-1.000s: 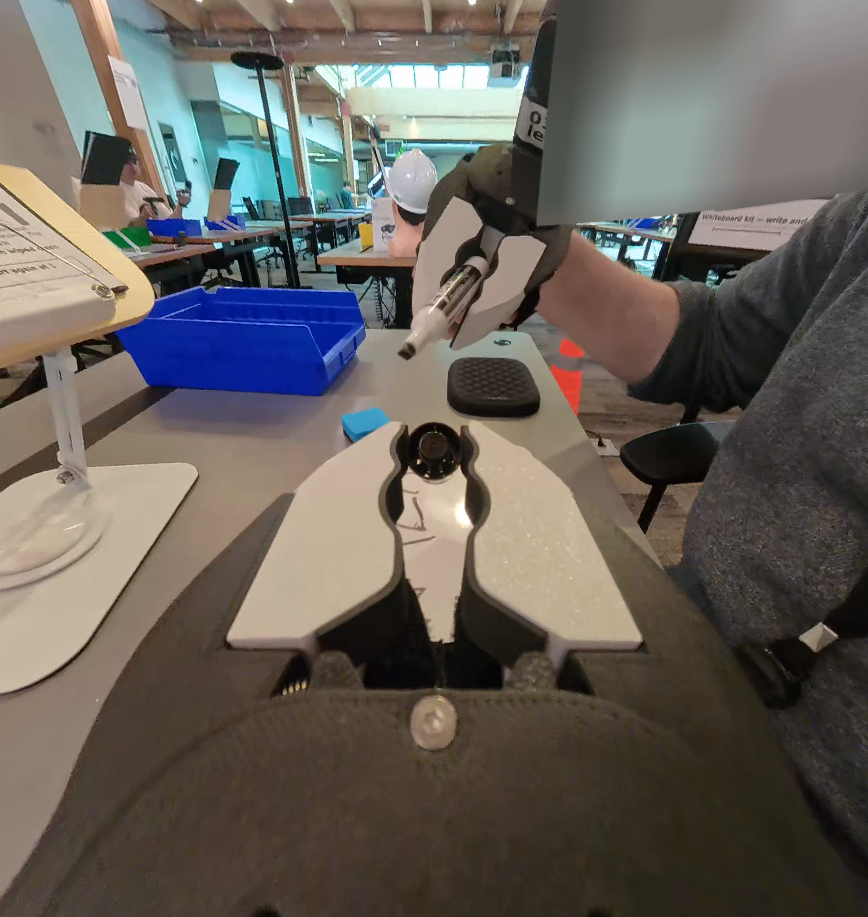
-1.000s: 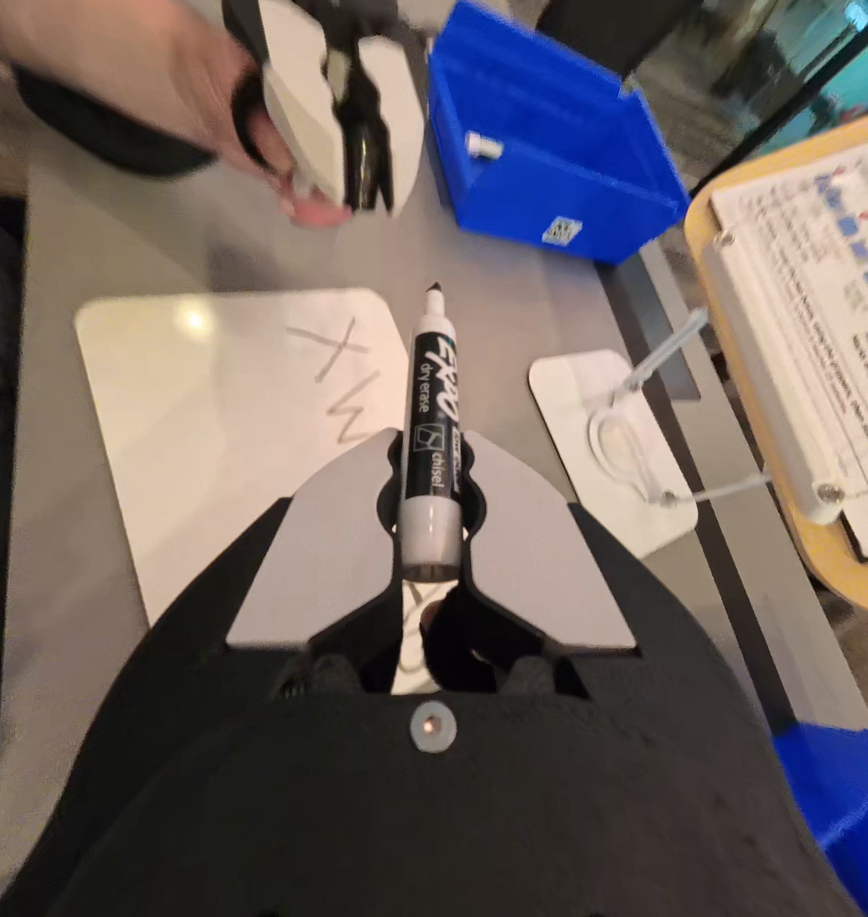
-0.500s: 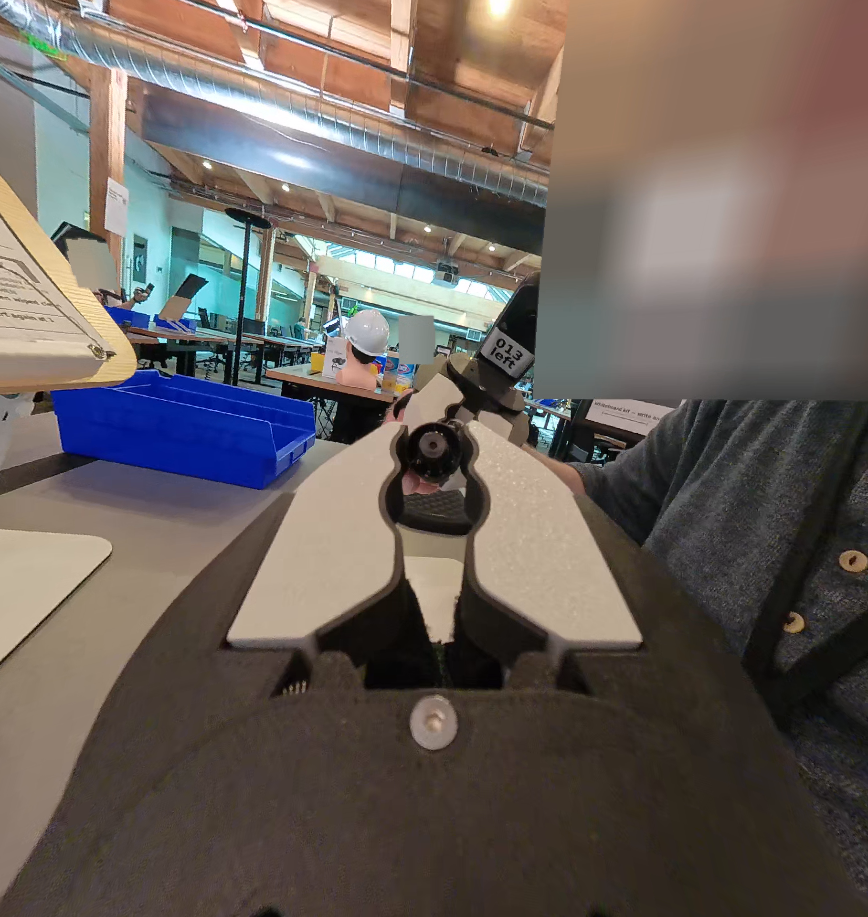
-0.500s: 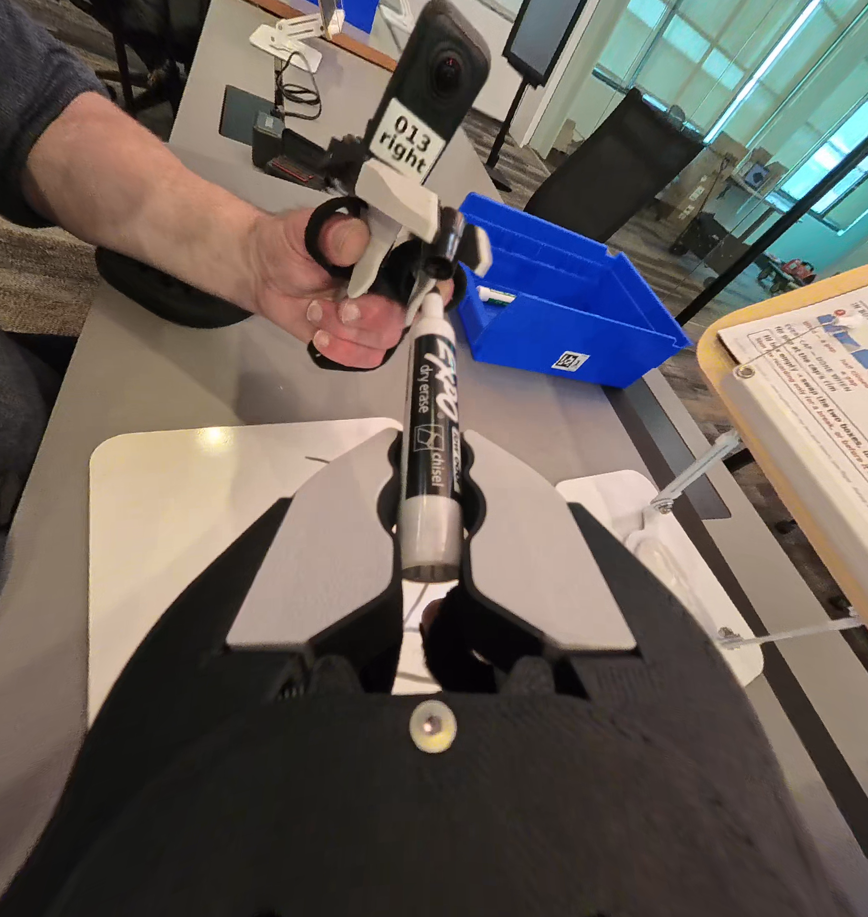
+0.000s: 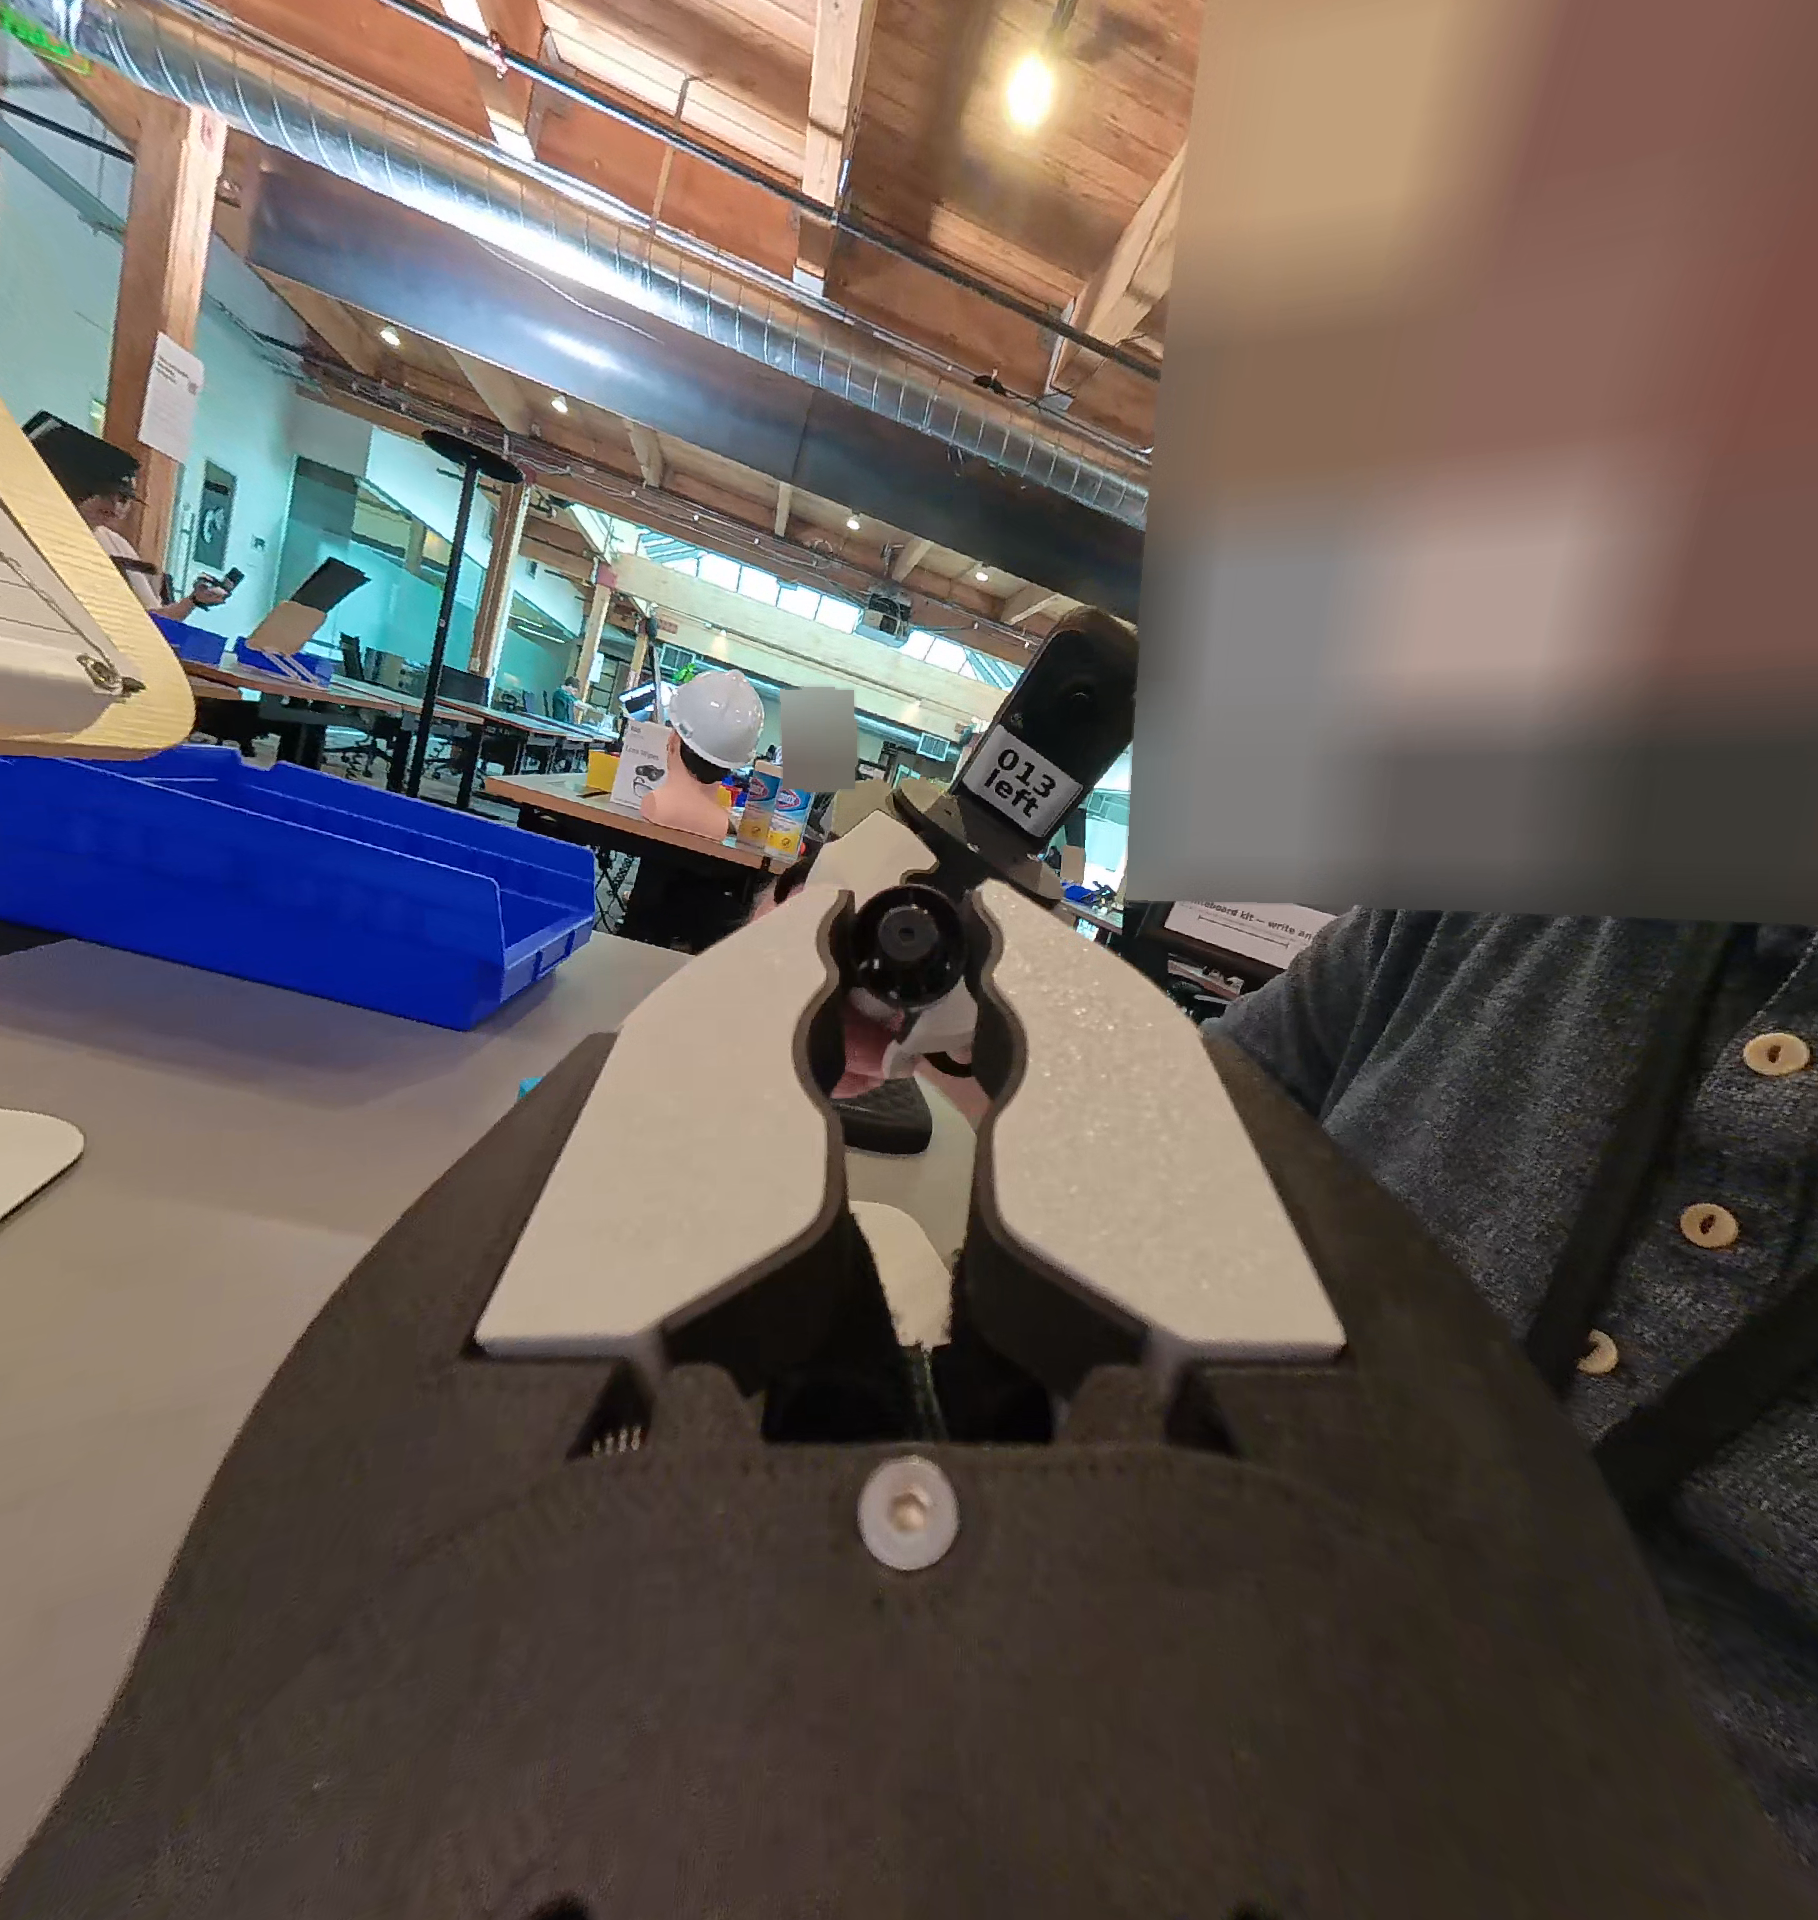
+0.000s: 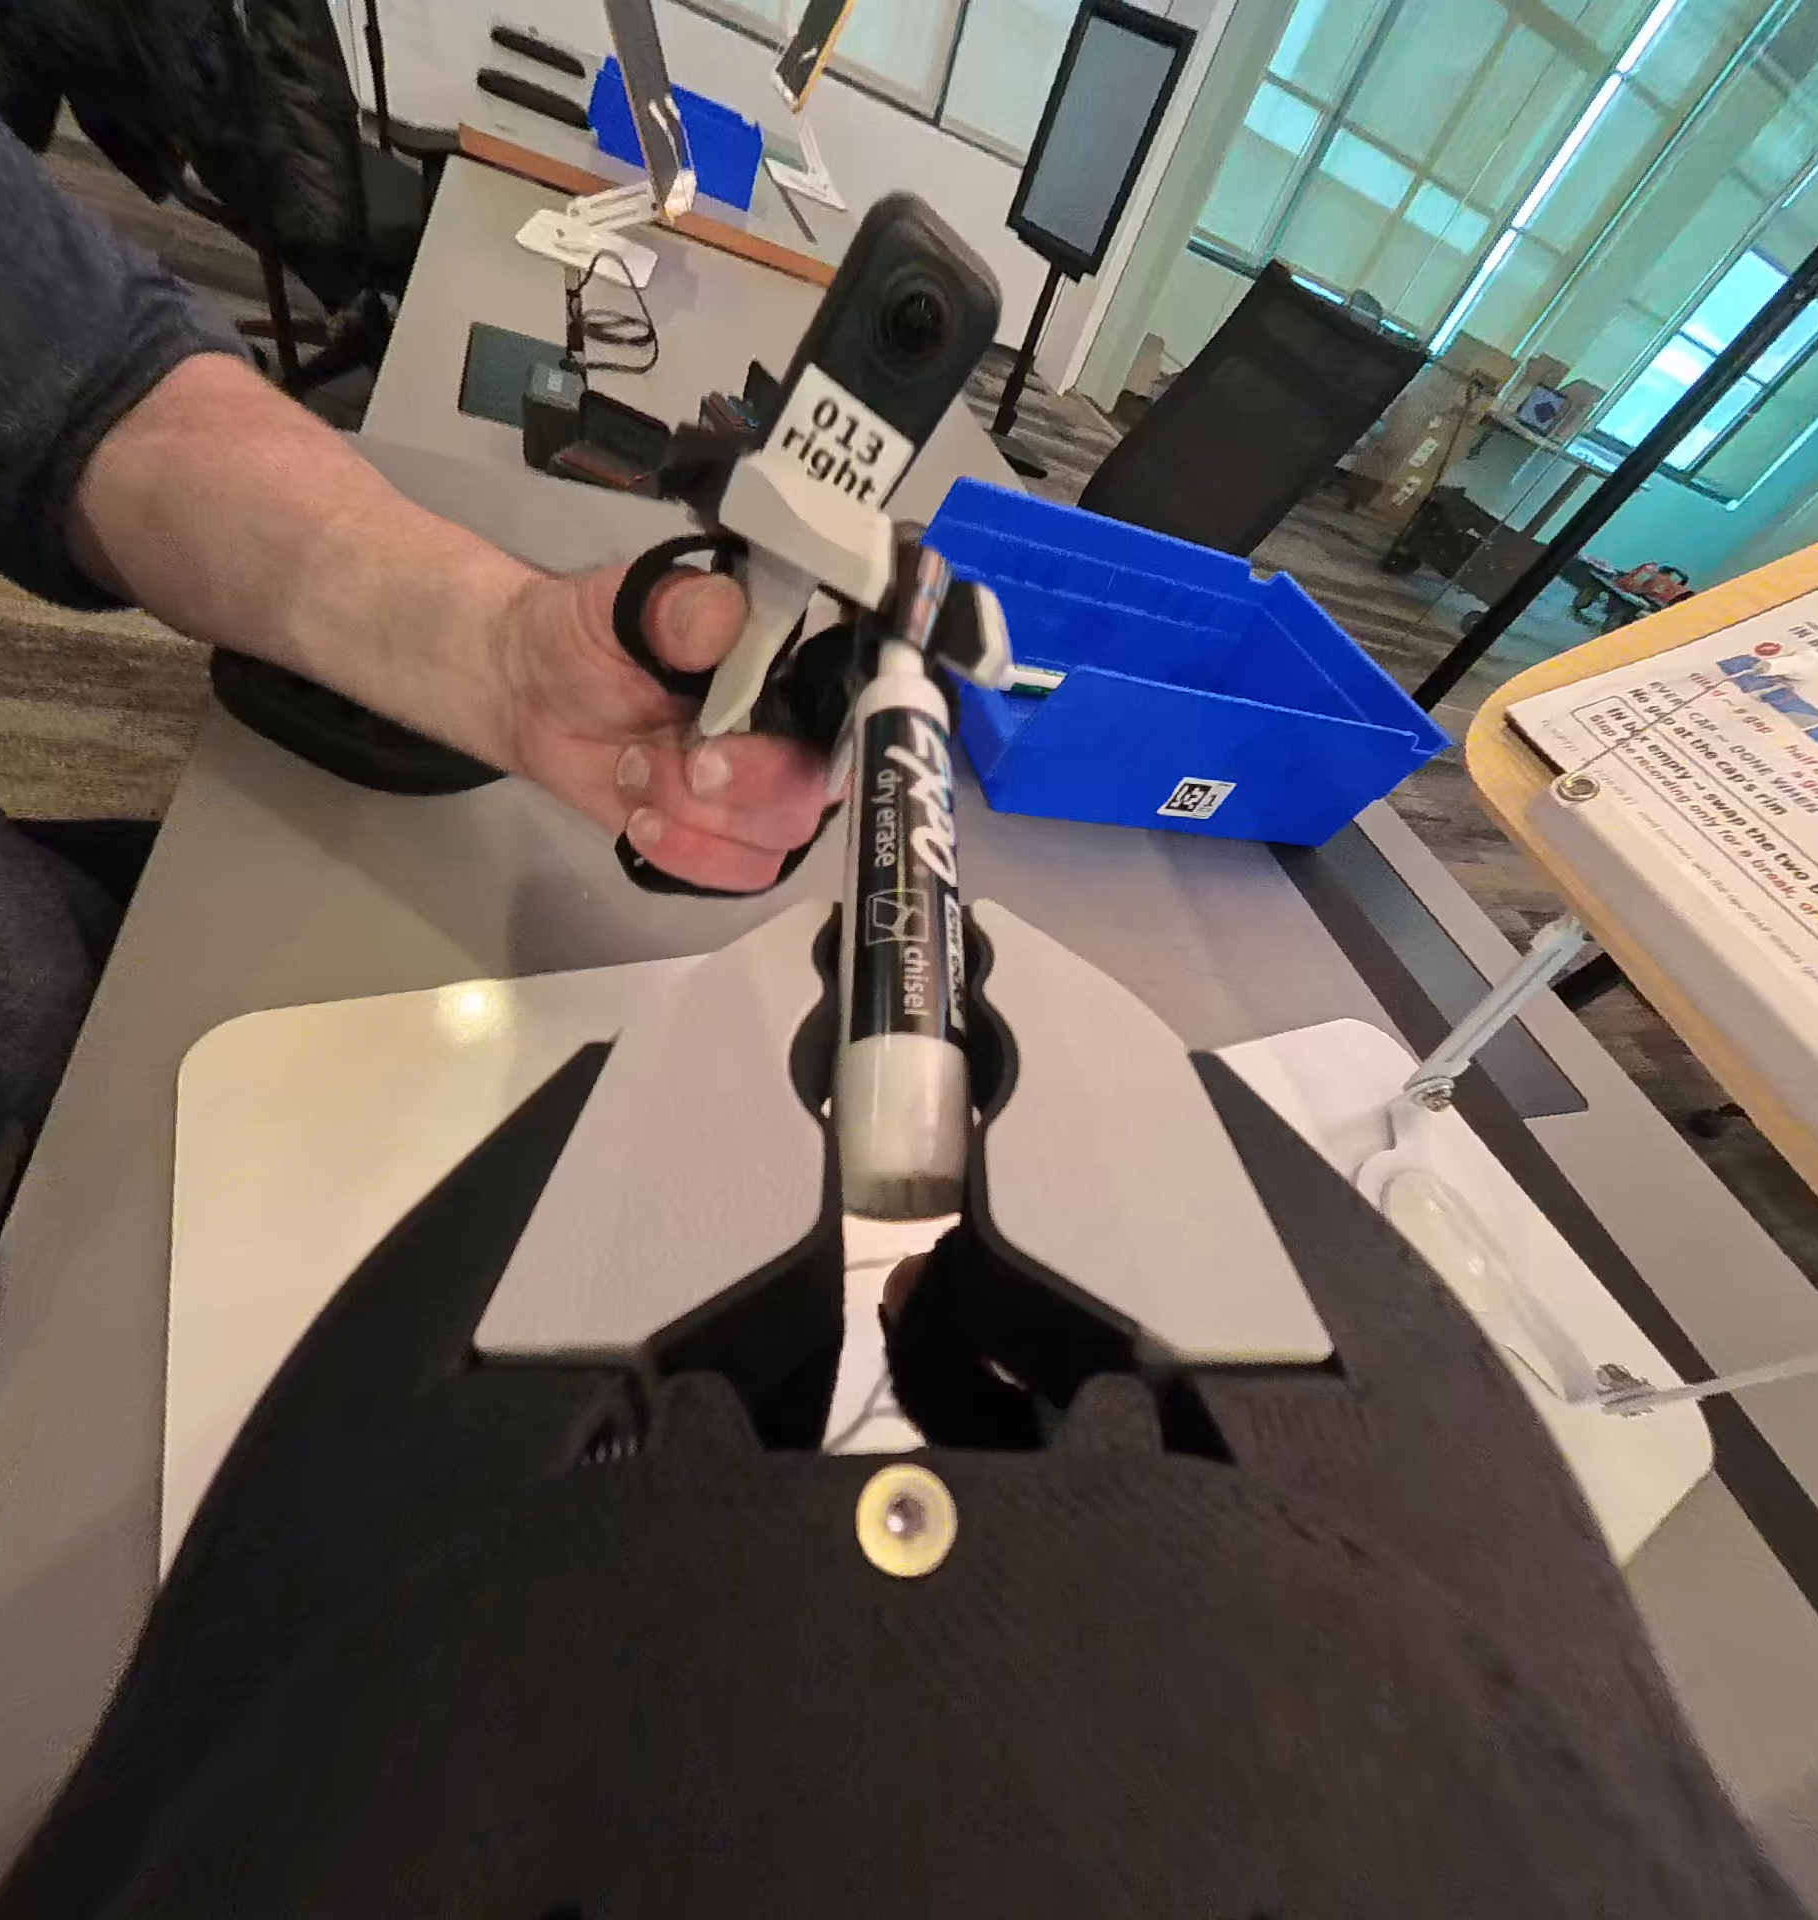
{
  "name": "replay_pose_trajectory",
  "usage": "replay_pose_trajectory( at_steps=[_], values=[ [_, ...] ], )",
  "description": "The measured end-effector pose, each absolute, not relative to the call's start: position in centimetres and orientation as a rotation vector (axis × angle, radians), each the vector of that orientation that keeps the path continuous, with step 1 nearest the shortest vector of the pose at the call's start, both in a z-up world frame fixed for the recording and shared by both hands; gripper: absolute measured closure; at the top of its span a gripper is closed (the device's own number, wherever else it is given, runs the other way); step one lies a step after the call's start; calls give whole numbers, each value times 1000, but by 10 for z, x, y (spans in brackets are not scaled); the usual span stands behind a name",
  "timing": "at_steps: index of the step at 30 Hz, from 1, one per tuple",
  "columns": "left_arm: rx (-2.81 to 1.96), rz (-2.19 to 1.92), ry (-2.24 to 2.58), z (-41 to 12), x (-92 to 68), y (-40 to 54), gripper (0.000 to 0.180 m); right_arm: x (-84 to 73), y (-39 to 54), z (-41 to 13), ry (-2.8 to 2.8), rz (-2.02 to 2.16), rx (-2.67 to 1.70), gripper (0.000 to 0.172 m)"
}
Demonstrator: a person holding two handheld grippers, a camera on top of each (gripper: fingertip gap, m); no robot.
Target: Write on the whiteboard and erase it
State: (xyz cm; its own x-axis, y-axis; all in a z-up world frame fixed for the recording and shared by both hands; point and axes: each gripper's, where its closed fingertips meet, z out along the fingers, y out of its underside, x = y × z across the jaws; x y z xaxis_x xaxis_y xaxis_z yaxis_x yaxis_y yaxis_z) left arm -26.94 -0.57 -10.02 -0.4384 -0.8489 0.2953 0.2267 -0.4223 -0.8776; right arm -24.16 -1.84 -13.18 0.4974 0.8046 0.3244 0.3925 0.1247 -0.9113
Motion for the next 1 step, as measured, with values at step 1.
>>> replay_pose_trajectory(
  at_steps=[1],
  values=[
    [-1000, -1938, 1023, -100, -269, -6, 161, -244, -18, -131, -1076, 433, -1482, 152]
  ],
)
